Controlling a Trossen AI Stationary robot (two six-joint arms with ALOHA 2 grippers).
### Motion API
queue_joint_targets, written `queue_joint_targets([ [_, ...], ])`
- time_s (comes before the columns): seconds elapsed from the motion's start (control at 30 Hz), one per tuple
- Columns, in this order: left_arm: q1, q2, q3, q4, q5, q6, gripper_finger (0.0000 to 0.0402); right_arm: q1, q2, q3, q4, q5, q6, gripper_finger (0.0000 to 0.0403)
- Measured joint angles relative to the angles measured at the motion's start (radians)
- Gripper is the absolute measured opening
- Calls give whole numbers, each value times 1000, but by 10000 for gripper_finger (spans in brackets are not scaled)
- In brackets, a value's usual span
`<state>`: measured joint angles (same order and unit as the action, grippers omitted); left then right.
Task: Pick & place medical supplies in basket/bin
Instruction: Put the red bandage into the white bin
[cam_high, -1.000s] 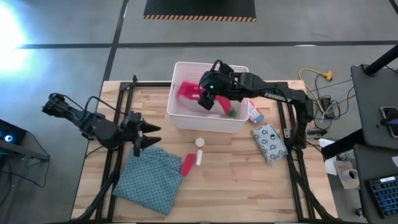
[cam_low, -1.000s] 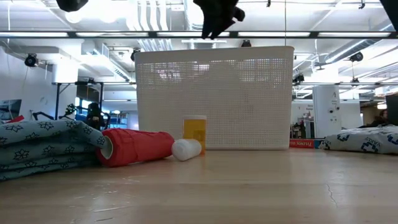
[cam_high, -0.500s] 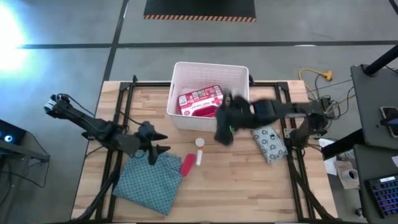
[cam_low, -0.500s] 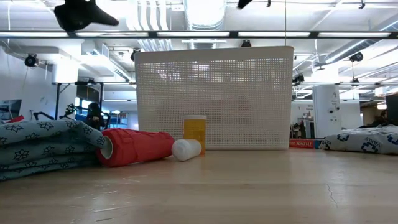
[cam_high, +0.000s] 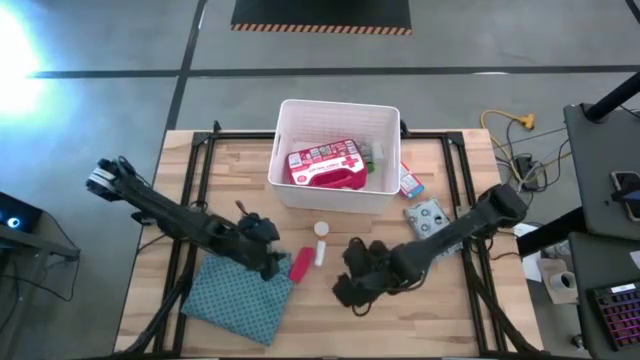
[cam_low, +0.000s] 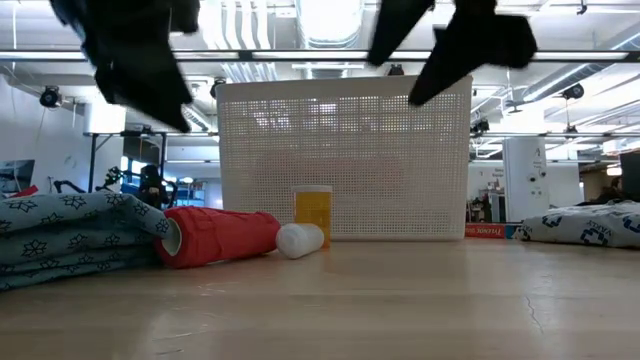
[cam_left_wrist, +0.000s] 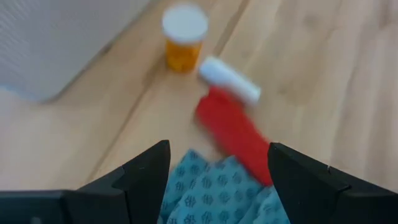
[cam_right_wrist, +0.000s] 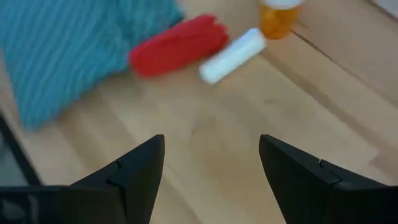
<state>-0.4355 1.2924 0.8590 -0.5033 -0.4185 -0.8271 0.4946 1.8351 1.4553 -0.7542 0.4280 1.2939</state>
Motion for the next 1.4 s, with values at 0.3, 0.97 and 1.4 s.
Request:
queue_joint_targets([
  [0.3, -1, 162, 5, 133, 14, -158, 249, 5, 13, -13, -107, 39, 249, 251],
  [0.97, 44, 469, 145, 228, 23, -84, 249, -33, 8, -23, -259, 43, 184, 251],
  [1.4, 104, 493, 220, 24, -18, 68, 198, -71, 10, -25, -375, 43, 170, 251],
])
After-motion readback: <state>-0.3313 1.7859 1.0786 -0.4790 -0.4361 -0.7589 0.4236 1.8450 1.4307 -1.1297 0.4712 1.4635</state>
